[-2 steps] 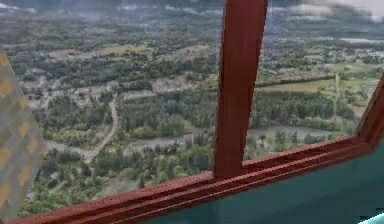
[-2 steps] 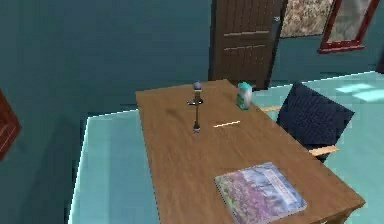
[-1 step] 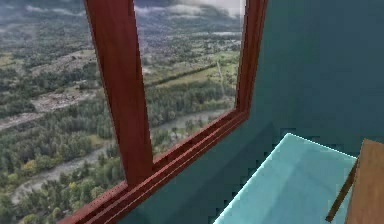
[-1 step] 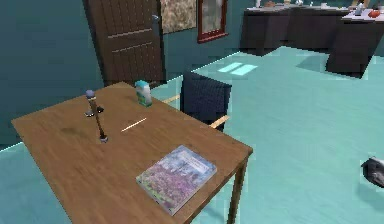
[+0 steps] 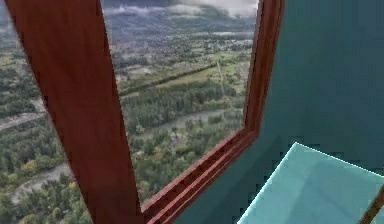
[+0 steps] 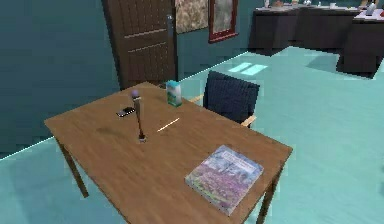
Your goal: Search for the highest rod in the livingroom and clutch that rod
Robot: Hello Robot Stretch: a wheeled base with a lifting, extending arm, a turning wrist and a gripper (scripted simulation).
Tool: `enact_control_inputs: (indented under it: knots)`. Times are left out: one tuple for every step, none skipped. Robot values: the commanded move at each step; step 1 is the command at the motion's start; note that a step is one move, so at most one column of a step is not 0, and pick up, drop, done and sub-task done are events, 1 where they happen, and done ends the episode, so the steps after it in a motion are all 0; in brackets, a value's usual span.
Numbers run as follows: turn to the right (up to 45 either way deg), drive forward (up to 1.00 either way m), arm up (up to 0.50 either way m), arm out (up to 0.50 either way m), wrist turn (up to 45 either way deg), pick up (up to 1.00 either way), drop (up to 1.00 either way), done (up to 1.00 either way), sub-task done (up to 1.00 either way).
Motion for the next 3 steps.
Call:
enact_control_inputs:
  knots:
    - [30.0,0.00,0.00,0.00,0.0,0.00,0.00,0.00,0.00]
    - [0.0,0.70,0.00,0.00,0.0,0.00,0.00,0.00,0.00]
    - [0.0,0.00,0.50,0.00,0.0,0.00,0.00,0.00,0.00]
